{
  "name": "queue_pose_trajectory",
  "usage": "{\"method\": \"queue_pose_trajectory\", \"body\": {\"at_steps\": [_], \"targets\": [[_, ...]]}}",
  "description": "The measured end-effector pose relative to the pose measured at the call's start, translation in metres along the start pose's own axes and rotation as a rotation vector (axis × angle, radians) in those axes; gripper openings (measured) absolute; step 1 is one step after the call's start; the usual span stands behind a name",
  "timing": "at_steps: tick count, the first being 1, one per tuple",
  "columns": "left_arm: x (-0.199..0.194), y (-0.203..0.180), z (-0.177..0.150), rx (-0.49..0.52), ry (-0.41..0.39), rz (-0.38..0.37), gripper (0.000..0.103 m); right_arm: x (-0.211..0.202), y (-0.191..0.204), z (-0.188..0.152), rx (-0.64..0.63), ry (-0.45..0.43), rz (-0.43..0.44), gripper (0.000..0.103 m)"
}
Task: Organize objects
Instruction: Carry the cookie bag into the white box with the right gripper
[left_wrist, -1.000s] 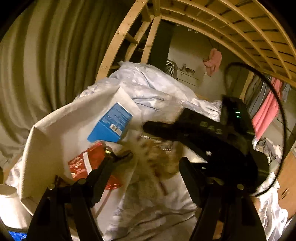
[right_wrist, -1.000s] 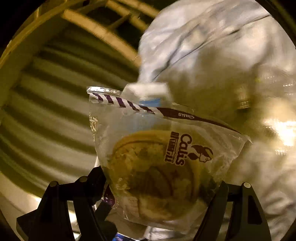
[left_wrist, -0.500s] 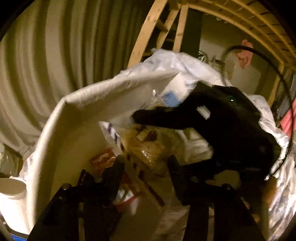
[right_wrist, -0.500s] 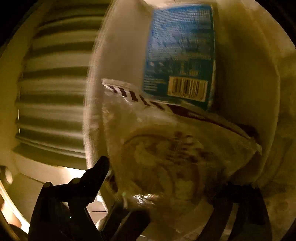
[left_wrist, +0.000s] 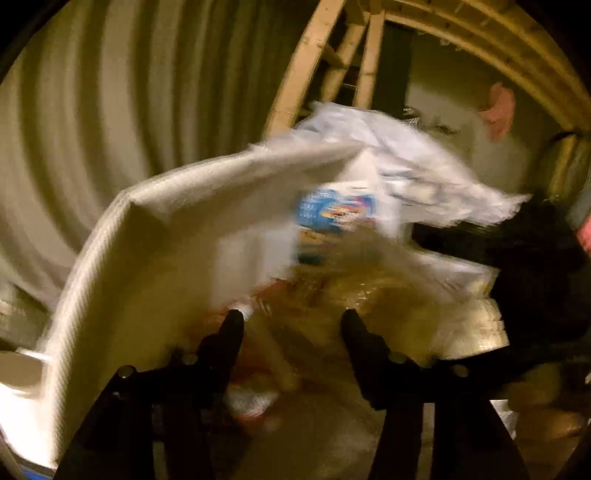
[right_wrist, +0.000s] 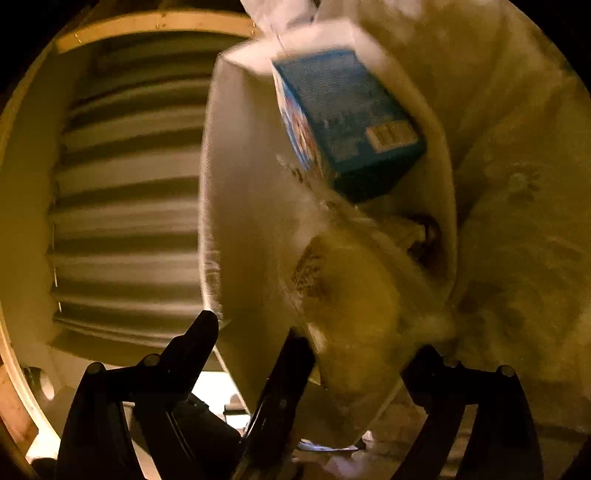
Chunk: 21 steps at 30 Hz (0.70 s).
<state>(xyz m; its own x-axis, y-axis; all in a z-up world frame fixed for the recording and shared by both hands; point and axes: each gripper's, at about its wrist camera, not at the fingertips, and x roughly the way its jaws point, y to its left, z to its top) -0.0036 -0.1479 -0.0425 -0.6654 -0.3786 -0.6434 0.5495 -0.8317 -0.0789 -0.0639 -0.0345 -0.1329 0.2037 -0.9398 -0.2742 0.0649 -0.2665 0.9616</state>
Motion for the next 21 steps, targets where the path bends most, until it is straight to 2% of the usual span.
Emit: {"method": "queue_pose_trajectory", "body": {"at_steps": [2, 4, 7, 10, 11, 12, 13, 14, 15, 19, 21], "targets": [[0.005, 0.002, -0.002, 0.008, 0.024, 0.057, 0.051, -0.01, 0.007, -0.006, -0.01, -0.025, 0.002, 0.091], [0.009, 0.005, -0.003, 0.004, 0.041, 0.083, 0.05, -0.021, 0.015, -0.016, -0.033, -0.062, -0.036, 0.091], [0.006, 0.006, 0.002, -0.016, 0.036, 0.057, 0.05, -0.04, 0.023, -0.033, -0.081, -0.147, -0.152, 0.091], [-0.004, 0.006, 0.005, -0.041, 0.008, 0.02, 0.05, -0.032, 0.026, 0.04, -0.124, -0.215, -0.244, 0.091], [-0.009, 0.007, 0.003, -0.046, 0.0, 0.006, 0.05, -0.02, 0.026, 0.054, -0.147, -0.238, -0.267, 0.09], [-0.011, 0.009, 0.004, -0.057, -0.008, -0.022, 0.05, -0.018, 0.026, 0.055, -0.165, -0.23, -0.26, 0.09], [-0.015, 0.01, 0.001, -0.066, -0.009, -0.036, 0.05, -0.003, 0.019, 0.084, -0.173, -0.219, -0.239, 0.09], [-0.015, 0.013, 0.001, -0.077, -0.006, -0.046, 0.05, 0.009, 0.017, 0.089, -0.169, -0.206, -0.204, 0.089], [-0.015, 0.017, 0.001, -0.094, 0.001, -0.056, 0.05, -0.004, 0.01, 0.086, -0.157, -0.196, -0.171, 0.089], [-0.017, 0.026, 0.007, -0.152, -0.009, -0.115, 0.05, 0.002, 0.014, 0.086, -0.103, -0.163, -0.05, 0.086], [-0.023, 0.026, 0.01, -0.176, -0.034, -0.159, 0.049, -0.011, 0.022, 0.065, -0.095, -0.138, -0.005, 0.084]]}}
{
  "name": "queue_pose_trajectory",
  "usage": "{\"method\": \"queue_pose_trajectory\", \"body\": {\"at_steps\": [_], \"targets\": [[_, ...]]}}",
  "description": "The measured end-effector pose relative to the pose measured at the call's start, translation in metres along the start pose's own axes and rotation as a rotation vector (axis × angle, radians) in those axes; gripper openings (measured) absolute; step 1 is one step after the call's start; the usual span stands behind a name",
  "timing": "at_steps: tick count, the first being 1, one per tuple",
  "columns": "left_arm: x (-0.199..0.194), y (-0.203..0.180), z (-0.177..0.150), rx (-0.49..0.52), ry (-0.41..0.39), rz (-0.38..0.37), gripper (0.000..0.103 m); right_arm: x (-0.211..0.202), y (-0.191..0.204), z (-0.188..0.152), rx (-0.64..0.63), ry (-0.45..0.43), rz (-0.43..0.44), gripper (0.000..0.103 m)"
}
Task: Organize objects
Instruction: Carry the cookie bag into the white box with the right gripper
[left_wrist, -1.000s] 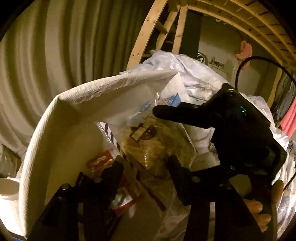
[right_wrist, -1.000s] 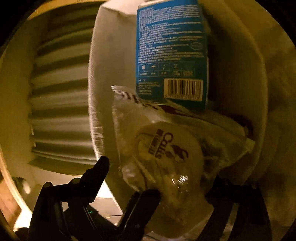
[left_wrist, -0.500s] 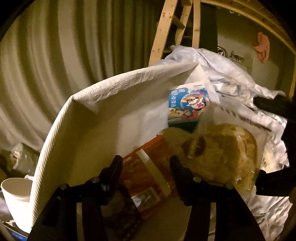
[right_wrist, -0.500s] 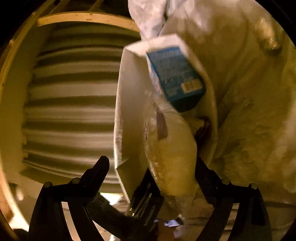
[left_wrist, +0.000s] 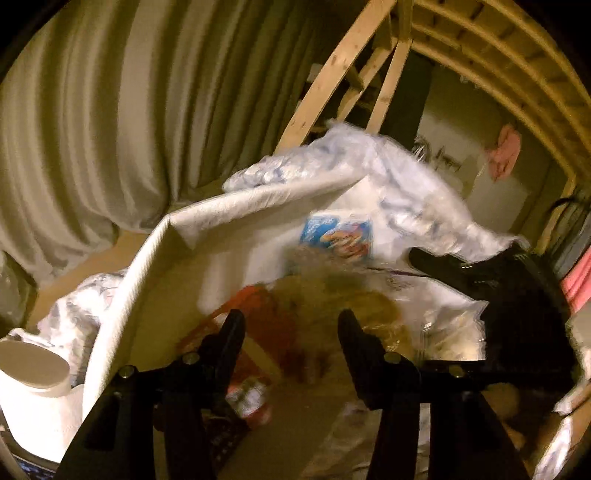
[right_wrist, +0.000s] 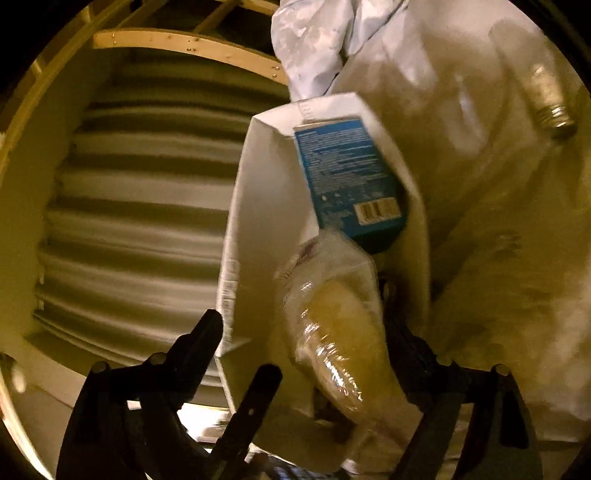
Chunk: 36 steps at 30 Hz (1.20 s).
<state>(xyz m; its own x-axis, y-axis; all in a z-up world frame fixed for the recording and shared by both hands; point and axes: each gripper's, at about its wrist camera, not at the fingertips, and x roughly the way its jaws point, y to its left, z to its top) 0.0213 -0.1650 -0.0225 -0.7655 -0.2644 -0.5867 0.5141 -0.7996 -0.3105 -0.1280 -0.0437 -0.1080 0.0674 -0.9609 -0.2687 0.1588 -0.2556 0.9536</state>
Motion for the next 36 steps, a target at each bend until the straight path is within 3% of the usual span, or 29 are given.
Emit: {"method": "queue_pose_trajectory", "body": {"at_steps": [4, 6, 9, 12, 16, 22, 25, 29, 31, 32, 34, 36], "targets": [[-0.009, -0.004, 0.003, -0.008, -0.022, -0.096, 0.049, 0.031, 0.011, 0.0, -0.001, 0.074, 0.071, 0.078], [-0.006, -0.004, 0.002, -0.007, -0.007, -0.096, 0.049, 0.049, 0.018, 0.001, -0.032, 0.097, 0.02, 0.078], [0.011, -0.002, -0.003, 0.02, 0.045, -0.027, 0.051, 0.069, 0.024, 0.006, -0.082, 0.133, -0.059, 0.077], [0.022, 0.008, -0.005, -0.039, 0.066, -0.064, 0.055, 0.057, 0.031, 0.004, -0.162, 0.074, -0.083, 0.074], [0.031, 0.005, -0.01, 0.007, 0.043, 0.059, 0.054, 0.016, 0.044, -0.007, -0.257, -0.038, -0.073, 0.076], [0.048, 0.001, -0.011, 0.052, 0.029, 0.234, 0.053, -0.043, 0.05, -0.026, -0.297, -0.122, -0.226, 0.076], [0.054, 0.01, -0.006, 0.013, 0.054, 0.253, 0.051, -0.047, 0.057, -0.032, -0.327, -0.132, -0.286, 0.076], [0.054, 0.021, -0.006, -0.029, 0.066, 0.246, 0.051, -0.054, 0.053, -0.041, -0.358, -0.041, -0.401, 0.076], [0.054, 0.024, -0.007, -0.04, 0.071, 0.243, 0.051, -0.046, 0.047, -0.045, -0.368, 0.073, -0.476, 0.075], [0.054, 0.024, -0.007, -0.042, 0.072, 0.242, 0.051, -0.036, 0.041, -0.045, -0.364, 0.133, -0.524, 0.069], [0.054, 0.025, -0.007, -0.043, 0.072, 0.239, 0.051, -0.022, 0.034, -0.046, -0.382, 0.16, -0.585, 0.054], [0.052, 0.024, -0.007, -0.043, 0.069, 0.232, 0.051, -0.003, 0.027, -0.045, -0.368, 0.171, -0.536, 0.048]]}}
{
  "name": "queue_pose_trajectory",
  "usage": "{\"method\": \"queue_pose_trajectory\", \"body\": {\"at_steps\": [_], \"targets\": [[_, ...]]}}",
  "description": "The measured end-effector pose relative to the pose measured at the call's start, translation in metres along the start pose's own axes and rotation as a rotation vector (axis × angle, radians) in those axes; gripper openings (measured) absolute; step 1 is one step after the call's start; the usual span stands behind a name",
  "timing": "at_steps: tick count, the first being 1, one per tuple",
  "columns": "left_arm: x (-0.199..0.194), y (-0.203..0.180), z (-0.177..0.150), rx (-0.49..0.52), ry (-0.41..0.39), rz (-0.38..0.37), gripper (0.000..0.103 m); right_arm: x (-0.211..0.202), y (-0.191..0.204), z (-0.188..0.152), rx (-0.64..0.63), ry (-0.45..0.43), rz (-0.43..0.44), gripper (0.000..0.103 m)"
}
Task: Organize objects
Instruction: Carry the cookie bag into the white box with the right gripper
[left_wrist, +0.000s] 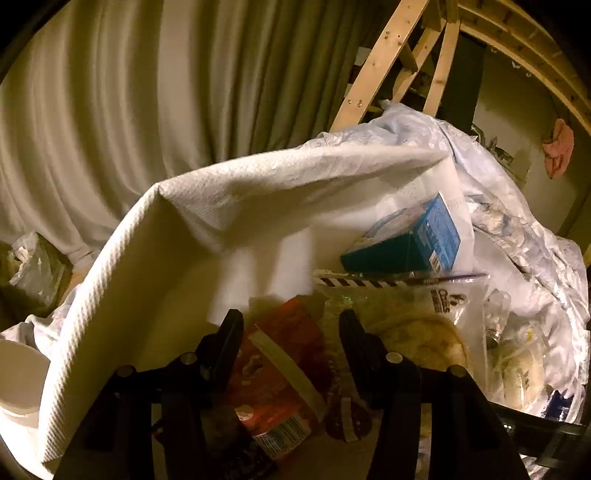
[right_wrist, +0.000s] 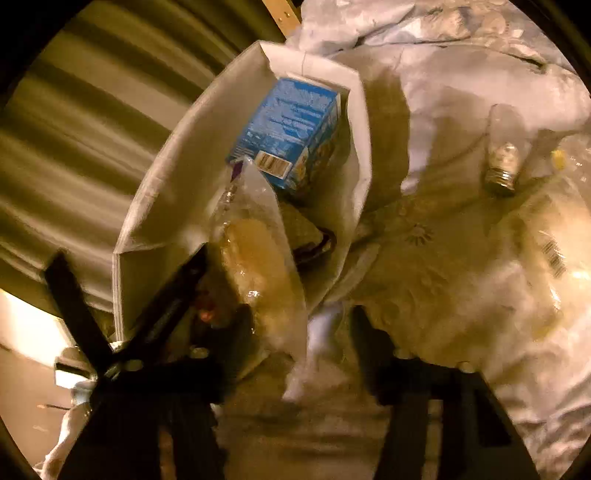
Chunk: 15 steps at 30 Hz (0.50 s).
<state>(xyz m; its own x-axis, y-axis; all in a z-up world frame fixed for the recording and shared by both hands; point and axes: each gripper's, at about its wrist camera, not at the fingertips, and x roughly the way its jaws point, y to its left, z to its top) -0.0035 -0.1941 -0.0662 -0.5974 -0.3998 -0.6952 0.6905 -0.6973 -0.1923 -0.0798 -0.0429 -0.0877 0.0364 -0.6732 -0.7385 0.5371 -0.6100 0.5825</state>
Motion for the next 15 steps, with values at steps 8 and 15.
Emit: {"method": "queue_pose_trajectory", "body": {"at_steps": [8, 15], "targets": [[-0.009, 0.013, 0.006, -0.059, 0.005, -0.016, 0.046, 0.037, 0.018, 0.025, -0.03, -0.031, 0.078, 0.046], [-0.015, -0.002, 0.0, -0.019, 0.04, -0.087, 0.047, 0.037, 0.005, 0.024, 0.017, -0.08, 0.206, 0.047]]}}
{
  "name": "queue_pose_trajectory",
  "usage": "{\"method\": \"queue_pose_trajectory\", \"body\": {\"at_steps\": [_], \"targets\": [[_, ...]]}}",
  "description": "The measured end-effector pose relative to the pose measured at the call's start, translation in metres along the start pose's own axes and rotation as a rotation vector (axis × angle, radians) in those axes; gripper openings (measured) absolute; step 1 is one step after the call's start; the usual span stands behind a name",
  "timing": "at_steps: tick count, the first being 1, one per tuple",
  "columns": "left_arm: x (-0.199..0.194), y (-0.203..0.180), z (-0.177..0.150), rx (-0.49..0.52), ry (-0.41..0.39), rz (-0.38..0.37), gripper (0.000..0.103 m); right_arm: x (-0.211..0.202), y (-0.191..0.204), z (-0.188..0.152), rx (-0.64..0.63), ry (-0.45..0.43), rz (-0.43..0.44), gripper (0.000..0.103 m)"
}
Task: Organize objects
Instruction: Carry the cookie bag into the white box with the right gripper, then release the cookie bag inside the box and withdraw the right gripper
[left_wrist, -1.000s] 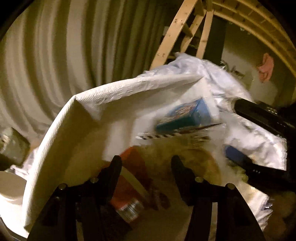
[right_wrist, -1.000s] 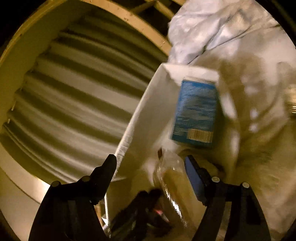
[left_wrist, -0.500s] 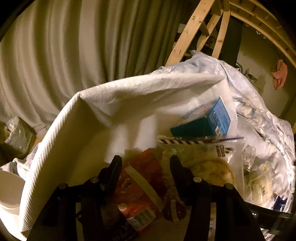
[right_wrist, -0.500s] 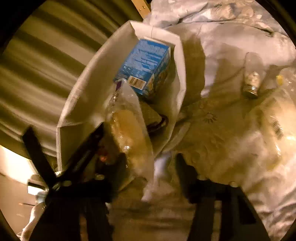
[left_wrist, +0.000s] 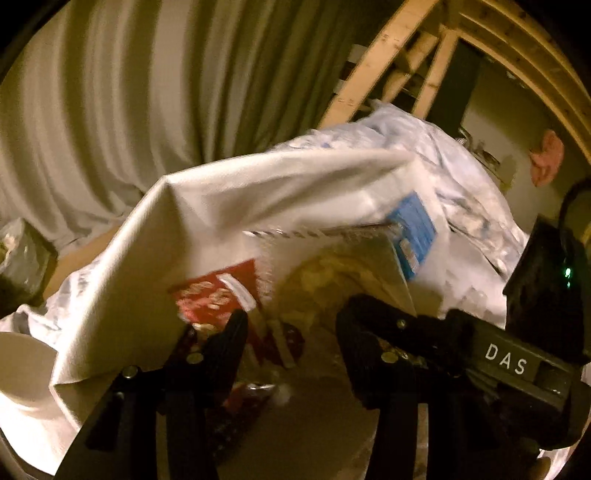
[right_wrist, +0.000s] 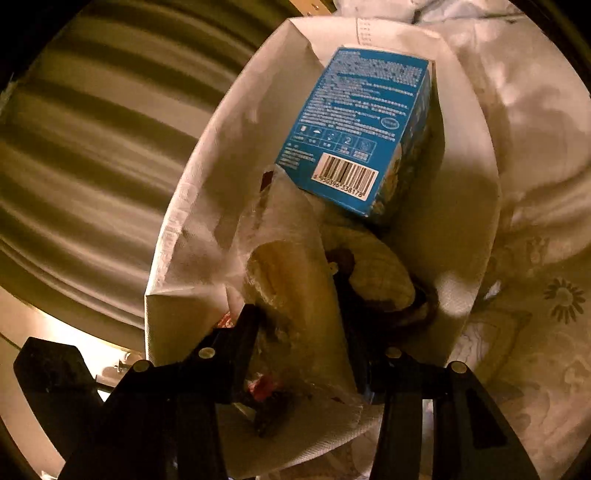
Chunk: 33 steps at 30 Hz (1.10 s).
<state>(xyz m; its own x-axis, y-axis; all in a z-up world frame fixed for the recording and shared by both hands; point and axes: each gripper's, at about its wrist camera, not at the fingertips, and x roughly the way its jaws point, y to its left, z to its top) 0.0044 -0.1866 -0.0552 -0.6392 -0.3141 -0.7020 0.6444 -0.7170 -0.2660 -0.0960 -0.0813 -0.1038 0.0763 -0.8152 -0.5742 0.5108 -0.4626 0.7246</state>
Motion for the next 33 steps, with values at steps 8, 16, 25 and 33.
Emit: {"method": "queue_pose_trajectory", "body": {"at_steps": [8, 16, 25, 33], "targets": [[-0.022, -0.024, -0.004, 0.13, -0.039, -0.041, 0.048, -0.081, 0.001, -0.012, 0.036, -0.184, 0.065, 0.057], [-0.018, -0.021, -0.003, 0.135, -0.012, -0.022, 0.048, -0.093, -0.075, -0.008, 0.328, -0.204, -0.057, 0.066], [-0.015, -0.031, -0.009, 0.177, 0.005, -0.01, 0.048, -0.01, -0.09, 0.002, 0.389, -0.037, -0.015, 0.018], [-0.03, -0.045, -0.01, 0.22, -0.012, -0.031, 0.048, -0.08, -0.049, 0.002, 0.445, -0.118, -0.024, 0.01]]}}
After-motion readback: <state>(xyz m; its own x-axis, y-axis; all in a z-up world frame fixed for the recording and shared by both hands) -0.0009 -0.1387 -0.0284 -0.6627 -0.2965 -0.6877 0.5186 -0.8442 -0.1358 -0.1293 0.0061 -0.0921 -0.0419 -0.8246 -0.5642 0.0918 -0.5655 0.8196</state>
